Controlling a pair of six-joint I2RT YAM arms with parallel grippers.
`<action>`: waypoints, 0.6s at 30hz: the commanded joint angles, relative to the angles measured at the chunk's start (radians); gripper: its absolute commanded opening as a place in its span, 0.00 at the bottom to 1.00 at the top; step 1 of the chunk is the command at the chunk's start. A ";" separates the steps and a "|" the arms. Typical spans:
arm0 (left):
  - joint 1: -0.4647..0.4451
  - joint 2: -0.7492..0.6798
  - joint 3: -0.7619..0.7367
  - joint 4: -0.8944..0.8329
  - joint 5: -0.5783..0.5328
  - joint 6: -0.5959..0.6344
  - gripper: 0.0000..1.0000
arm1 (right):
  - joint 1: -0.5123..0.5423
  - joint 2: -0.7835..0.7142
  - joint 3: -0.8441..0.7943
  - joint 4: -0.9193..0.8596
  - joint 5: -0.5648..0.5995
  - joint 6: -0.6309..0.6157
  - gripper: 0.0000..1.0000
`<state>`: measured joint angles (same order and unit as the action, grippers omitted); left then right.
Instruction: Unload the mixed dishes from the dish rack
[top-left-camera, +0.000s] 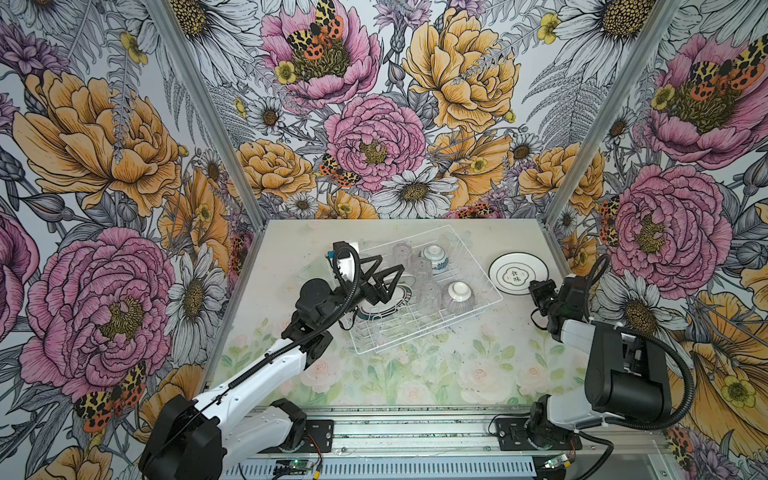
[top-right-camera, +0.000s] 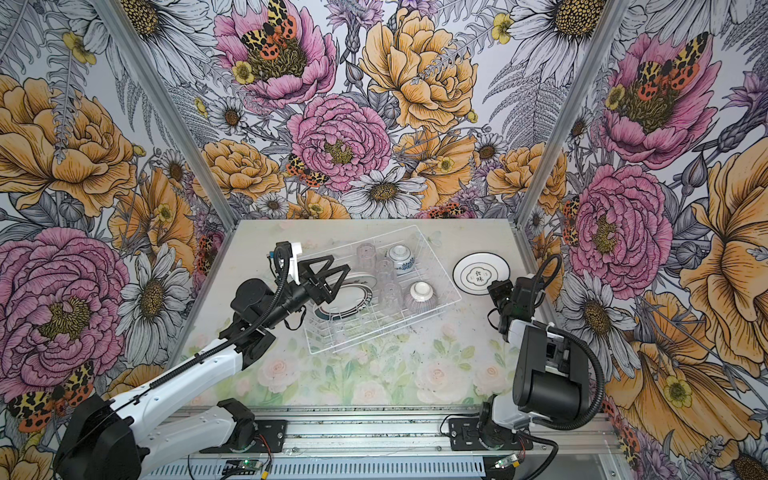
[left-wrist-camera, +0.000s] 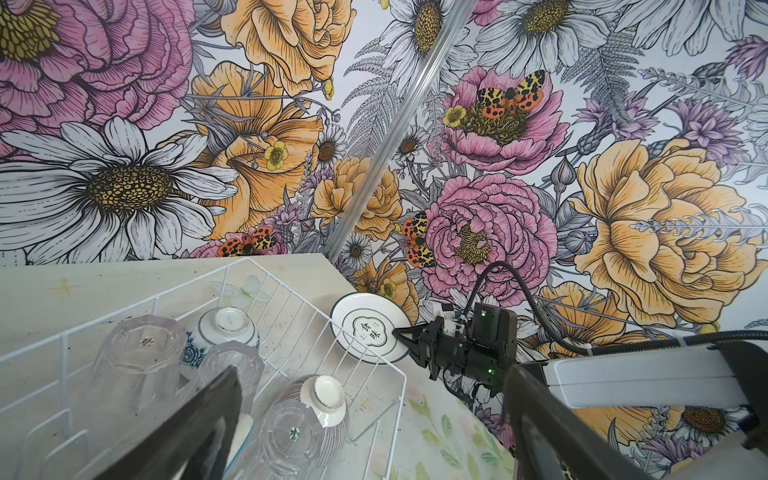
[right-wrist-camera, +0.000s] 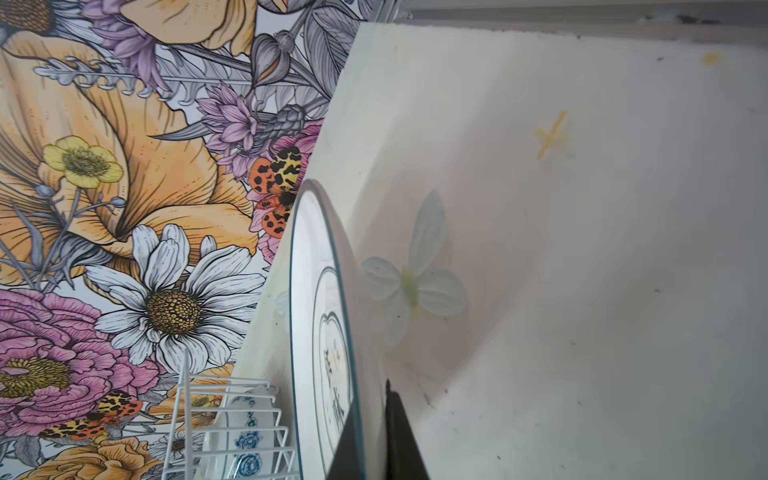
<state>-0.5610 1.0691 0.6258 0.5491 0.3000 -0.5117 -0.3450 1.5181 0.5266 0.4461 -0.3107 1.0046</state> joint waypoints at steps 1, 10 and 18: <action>-0.009 -0.015 -0.015 -0.006 -0.021 0.022 0.99 | -0.008 0.062 0.044 0.085 -0.035 -0.015 0.00; -0.009 -0.008 -0.021 -0.001 -0.033 0.018 0.99 | -0.008 0.195 0.064 0.145 -0.080 0.018 0.26; -0.007 0.004 -0.017 -0.018 -0.032 0.018 0.99 | -0.006 0.174 0.026 0.147 -0.051 -0.003 0.87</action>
<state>-0.5621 1.0695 0.6140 0.5388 0.2840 -0.5121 -0.3485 1.7081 0.5659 0.5617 -0.3714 1.0210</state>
